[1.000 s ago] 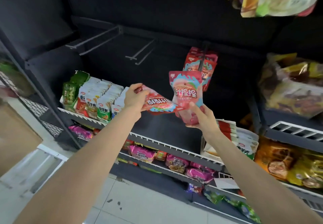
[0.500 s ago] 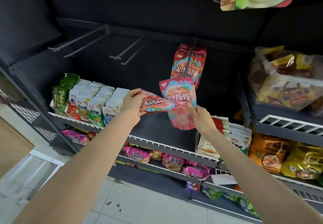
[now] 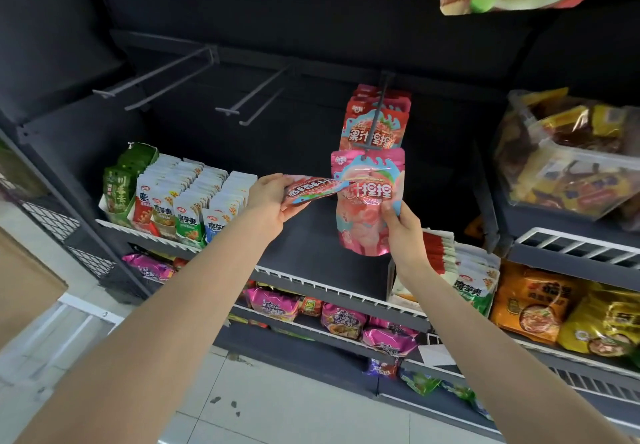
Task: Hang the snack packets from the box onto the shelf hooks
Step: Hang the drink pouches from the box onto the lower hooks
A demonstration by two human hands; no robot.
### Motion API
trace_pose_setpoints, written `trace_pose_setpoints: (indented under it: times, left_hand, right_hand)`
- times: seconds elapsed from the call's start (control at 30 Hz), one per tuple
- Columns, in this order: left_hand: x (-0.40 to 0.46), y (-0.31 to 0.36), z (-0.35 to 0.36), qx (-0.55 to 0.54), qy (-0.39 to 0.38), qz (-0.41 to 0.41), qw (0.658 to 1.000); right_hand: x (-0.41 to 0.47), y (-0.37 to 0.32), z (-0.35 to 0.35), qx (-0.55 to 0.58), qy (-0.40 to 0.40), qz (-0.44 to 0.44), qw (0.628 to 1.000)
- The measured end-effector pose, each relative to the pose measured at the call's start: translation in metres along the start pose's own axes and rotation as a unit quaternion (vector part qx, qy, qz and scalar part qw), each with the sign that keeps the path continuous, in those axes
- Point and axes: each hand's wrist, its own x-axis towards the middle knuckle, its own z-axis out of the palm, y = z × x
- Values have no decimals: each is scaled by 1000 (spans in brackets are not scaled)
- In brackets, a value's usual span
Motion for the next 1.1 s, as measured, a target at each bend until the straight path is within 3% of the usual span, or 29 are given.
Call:
trace_pose_setpoints:
  times: [0.17, 0.37, 0.77, 0.87, 0.93, 1.0, 1.1]
  left_hand:
    - [-5, 2, 4, -44, -18, -28, 998]
    - [-4, 5, 14, -82, -39, -66, 994]
    - [5, 4, 24, -92, -35, -90, 991]
    - [5, 0, 19, -85, -32, -98, 991]
    - [3, -4, 16, -78, -32, -107, 991]
    - [1, -7, 16, -70, -36, -122, 989]
    - [-5, -8, 20, -58, -52, -151, 985]
  right_hand:
    - [9, -2, 4, -21, 25, 3, 999]
    - [37, -6, 3, -165, 74, -1, 984]
    - [115, -23, 11, -250, 83, 121, 957]
    - [104, -24, 15, -286, 105, 85, 949]
    - [82, -22, 15, -286, 138, -9, 948]
    - [61, -24, 11, -249, 101, -92, 959]
    - [37, -35, 7, -130, -74, -77, 986]
